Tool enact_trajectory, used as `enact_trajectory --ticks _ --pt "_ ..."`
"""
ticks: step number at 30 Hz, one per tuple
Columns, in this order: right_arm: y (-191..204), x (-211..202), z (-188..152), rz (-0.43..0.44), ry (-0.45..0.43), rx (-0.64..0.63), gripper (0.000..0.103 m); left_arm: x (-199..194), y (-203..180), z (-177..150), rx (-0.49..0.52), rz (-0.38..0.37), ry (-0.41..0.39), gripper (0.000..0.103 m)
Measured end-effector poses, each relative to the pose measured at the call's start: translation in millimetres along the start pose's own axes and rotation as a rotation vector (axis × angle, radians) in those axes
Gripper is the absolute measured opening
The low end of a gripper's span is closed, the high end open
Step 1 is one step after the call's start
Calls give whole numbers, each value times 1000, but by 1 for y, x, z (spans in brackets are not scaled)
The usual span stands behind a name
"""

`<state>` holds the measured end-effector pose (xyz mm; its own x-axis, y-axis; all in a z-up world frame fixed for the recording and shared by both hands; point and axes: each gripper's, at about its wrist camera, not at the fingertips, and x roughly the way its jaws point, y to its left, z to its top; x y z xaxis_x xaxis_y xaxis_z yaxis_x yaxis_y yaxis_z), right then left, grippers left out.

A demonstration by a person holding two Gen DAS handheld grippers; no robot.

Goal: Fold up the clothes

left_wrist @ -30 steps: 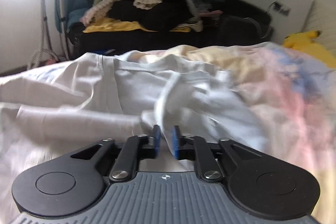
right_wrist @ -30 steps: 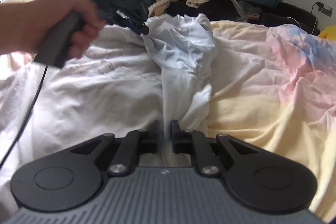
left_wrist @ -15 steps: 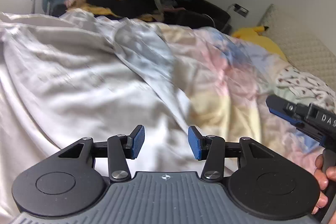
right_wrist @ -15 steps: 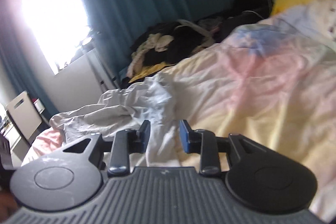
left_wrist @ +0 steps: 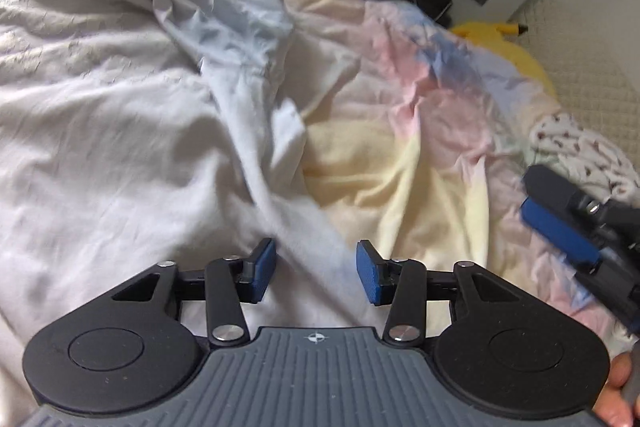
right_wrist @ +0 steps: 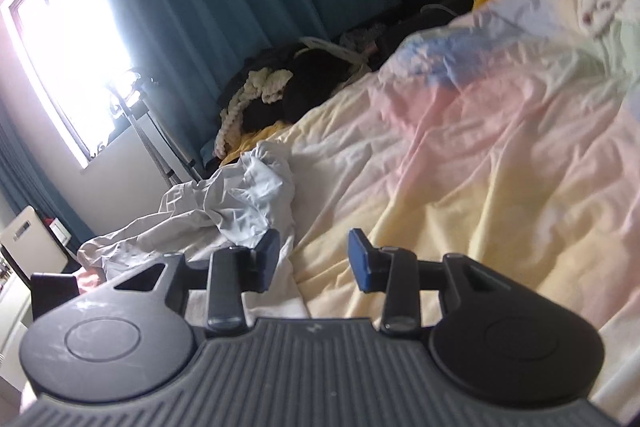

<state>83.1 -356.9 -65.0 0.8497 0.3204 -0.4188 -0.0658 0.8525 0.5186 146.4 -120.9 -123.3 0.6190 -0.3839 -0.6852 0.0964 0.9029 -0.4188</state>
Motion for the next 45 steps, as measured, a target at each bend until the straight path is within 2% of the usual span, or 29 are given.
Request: enact_trajectory --ticks 1,6,9,13,15,16,19,21,23,24,27,33,39,41,42,44,45 --pt "-2 1 0 4 1 12 40 -2 0 1 5 -13 -10 2" --pt "-4 3 2 23 3 35 40 -28 15 21 -22 -87 -39 1" --pt "0 4 2 34 11 30 41 -51 40 33 -83 -117 -43 1" --pt "7 7 -1 51 38 7 41 -70 85 47 -154 -81 -63 1" --pt "12 11 -5 62 60 -13 41 -66 110 49 -213 -90 -29 1" --pt "15 13 -6 67 71 -21 41 -62 120 49 -236 -93 -4 2" --pt "21 20 -12 68 106 -47 41 -54 127 45 -228 -33 48 5" --pt "25 24 -15 63 126 -63 41 -56 124 43 -207 -41 54 13" --pt "28 27 -18 58 138 -76 41 -64 118 40 -182 -63 47 55" --pt "28 27 -18 57 135 -80 41 -72 113 38 -164 -73 25 59" --pt "31 23 -16 53 108 -88 44 -89 99 26 -123 -96 11 59" --pt "24 19 -7 30 66 -62 46 -81 53 -1 -105 -128 136 59" --pt "17 17 -2 36 49 -39 47 -48 17 -17 -96 -41 250 58" --pt "16 18 -3 40 55 -39 47 -45 14 -20 -85 -6 258 53" --pt "15 20 -3 42 59 -40 47 -46 14 -21 -79 3 254 46" --pt "15 22 -4 48 66 -40 47 -51 19 -22 -88 -20 263 0" --pt "15 21 -3 52 68 -40 47 -54 22 -23 -97 -38 273 0"
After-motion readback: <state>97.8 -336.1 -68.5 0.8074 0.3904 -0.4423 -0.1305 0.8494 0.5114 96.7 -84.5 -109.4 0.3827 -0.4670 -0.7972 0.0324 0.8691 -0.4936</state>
